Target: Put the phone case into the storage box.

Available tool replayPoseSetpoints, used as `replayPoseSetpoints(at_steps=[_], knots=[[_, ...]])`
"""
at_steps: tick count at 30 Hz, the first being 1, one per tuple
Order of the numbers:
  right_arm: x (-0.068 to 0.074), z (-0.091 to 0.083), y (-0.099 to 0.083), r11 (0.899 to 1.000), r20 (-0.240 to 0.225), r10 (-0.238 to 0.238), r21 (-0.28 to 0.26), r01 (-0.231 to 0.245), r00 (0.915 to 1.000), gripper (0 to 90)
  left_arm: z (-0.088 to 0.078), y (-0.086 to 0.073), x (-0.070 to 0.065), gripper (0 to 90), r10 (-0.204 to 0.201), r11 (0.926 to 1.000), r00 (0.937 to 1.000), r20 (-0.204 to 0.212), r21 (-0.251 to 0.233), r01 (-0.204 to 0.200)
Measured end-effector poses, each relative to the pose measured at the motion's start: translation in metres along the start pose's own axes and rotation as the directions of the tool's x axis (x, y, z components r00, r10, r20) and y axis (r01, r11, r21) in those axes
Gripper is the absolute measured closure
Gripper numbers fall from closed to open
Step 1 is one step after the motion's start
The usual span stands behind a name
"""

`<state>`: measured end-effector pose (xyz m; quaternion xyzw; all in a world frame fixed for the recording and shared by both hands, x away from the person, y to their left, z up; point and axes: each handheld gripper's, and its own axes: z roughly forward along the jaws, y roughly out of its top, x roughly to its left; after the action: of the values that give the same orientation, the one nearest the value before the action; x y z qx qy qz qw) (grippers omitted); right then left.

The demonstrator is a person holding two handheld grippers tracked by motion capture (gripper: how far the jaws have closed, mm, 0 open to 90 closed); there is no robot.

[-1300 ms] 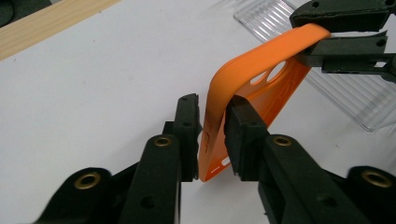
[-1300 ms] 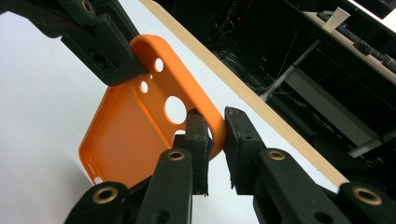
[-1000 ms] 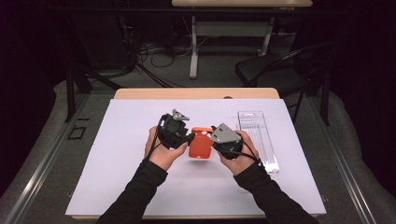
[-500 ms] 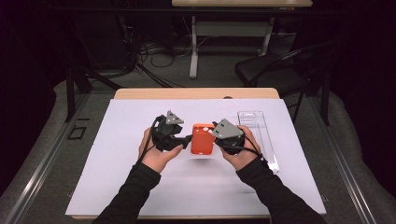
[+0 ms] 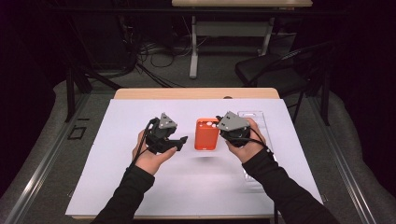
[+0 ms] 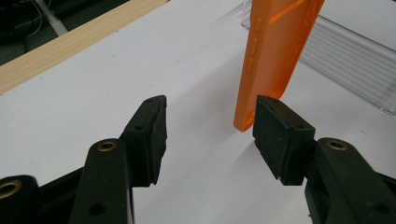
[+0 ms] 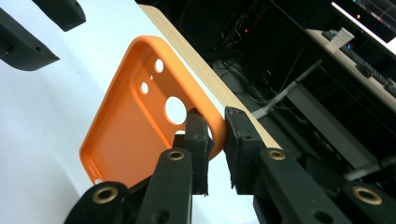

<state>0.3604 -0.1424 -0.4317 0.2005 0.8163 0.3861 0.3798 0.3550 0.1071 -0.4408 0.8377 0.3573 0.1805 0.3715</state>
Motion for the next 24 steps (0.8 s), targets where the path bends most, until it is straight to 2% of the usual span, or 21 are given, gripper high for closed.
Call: replayPoseSetpoints(at_steps=[7, 9, 16, 24], knots=[[-0.012, 0.001, 0.003, 0.999, -0.004, -0.033, -0.022, 0.033, 0.9995, 80.4, -0.001, -0.008, 0.005, 44.2, -0.012, 0.9997, 0.9999, 0.004, -0.021, 0.012], [-0.015, 0.001, 0.004, 0.999, -0.003, -0.032, -0.024, 0.032, 0.9995, 80.4, -0.001, -0.011, 0.006, 42.6, -0.027, 0.9991, 0.9996, 0.012, -0.031, 0.027], [-0.025, 0.001, 0.002, 0.999, -0.005, -0.025, -0.037, 0.024, 0.9997, 80.4, -0.003, -0.019, 0.012, 35.6, -0.034, 0.9983, 0.9994, 0.01, -0.047, 0.034], [-0.036, 0.001, 0.001, 0.998, 0.01, -0.047, -0.051, 0.048, 0.9988, 80.4, -0.003, -0.034, 0.024, 27.7, -0.079, 0.9954, 0.9967, 0.017, -0.053, 0.08]])
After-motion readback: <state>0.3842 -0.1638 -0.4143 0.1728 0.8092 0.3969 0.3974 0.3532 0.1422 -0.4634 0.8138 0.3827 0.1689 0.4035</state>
